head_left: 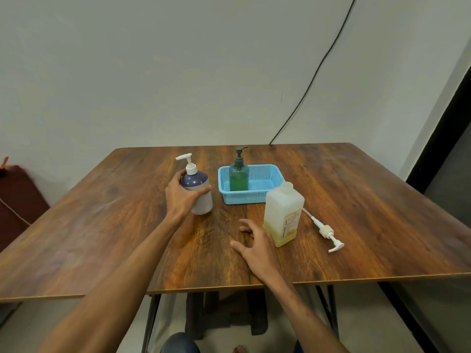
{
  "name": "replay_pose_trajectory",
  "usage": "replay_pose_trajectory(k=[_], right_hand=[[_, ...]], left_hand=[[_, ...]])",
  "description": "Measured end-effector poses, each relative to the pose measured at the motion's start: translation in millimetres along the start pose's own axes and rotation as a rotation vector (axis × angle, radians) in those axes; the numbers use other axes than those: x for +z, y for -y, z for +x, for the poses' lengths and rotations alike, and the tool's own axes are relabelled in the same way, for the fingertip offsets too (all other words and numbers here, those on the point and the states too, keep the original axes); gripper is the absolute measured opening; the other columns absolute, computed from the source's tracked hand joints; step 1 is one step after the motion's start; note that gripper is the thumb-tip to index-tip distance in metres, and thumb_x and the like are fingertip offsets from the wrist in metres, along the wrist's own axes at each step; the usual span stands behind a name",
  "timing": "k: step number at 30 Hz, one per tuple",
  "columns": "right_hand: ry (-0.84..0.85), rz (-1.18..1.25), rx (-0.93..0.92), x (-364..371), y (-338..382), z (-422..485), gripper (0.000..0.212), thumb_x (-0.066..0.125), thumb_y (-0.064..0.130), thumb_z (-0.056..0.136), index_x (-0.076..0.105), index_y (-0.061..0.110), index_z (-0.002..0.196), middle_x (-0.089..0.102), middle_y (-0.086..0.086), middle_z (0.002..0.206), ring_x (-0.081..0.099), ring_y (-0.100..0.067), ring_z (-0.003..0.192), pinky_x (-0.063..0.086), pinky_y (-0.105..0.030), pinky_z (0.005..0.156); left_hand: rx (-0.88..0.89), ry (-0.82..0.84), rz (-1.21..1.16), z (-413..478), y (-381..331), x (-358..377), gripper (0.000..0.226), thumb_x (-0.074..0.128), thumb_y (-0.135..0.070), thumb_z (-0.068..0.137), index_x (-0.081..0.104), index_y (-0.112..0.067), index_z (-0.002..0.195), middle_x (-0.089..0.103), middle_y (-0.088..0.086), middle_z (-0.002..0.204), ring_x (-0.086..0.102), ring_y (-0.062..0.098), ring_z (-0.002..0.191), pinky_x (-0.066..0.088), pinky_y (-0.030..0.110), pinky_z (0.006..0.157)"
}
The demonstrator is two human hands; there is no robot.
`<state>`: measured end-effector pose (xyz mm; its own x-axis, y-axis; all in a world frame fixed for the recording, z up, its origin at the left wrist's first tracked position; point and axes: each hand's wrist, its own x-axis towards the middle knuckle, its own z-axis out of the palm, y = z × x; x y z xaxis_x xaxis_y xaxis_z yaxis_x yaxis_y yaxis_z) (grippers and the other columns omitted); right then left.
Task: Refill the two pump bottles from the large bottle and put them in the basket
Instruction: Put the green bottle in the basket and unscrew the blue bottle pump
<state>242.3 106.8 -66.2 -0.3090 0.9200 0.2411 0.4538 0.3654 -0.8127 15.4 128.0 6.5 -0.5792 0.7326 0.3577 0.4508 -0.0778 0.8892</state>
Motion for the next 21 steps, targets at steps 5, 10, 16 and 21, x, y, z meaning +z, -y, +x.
replay_pose_trajectory(k=[5, 10, 16, 21], right_hand=[[-0.015, 0.031, -0.013, 0, 1, 0, 0.060, 0.081, 0.027, 0.082, 0.055, 0.027, 0.137, 0.064, 0.009, 0.122, 0.058, -0.004, 0.114, 0.050, -0.034, 0.102], [-0.052, 0.096, -0.015, -2, 2, -2, 0.061, 0.080, 0.015, 0.082, 0.055, 0.027, 0.137, 0.064, 0.008, 0.127, 0.059, -0.003, 0.116, 0.053, -0.037, 0.102], [0.042, 0.277, -0.101, -8, 15, -8, 0.090, 0.089, 0.033, 0.072, 0.039, 0.036, 0.147, 0.052, 0.015, 0.143, 0.053, -0.002, 0.128, 0.051, -0.027, 0.103], [0.041, 0.326, -0.116, -8, 19, -7, 0.090, 0.089, 0.029, 0.071, 0.040, 0.038, 0.145, 0.052, 0.018, 0.144, 0.049, -0.002, 0.133, 0.047, -0.039, 0.110]], left_hand=[[0.082, 0.072, -0.047, -36, -17, 1, 0.076, 0.095, -0.030, 0.063, 0.057, -0.023, 0.128, 0.064, -0.004, 0.121, 0.062, 0.015, 0.105, 0.054, 0.028, 0.089], [0.095, 0.146, -0.039, -73, -17, 11, 0.076, 0.097, -0.028, 0.061, 0.055, -0.027, 0.124, 0.063, -0.007, 0.117, 0.062, 0.011, 0.102, 0.054, 0.025, 0.088], [0.108, 0.196, -0.044, -100, -22, 17, 0.078, 0.097, -0.034, 0.060, 0.053, -0.030, 0.124, 0.060, -0.017, 0.113, 0.059, -0.005, 0.101, 0.050, 0.011, 0.086], [0.160, 0.274, -0.077, -109, -30, 15, 0.078, 0.096, -0.033, 0.061, 0.056, -0.029, 0.126, 0.063, -0.020, 0.115, 0.061, -0.011, 0.105, 0.050, 0.007, 0.084]])
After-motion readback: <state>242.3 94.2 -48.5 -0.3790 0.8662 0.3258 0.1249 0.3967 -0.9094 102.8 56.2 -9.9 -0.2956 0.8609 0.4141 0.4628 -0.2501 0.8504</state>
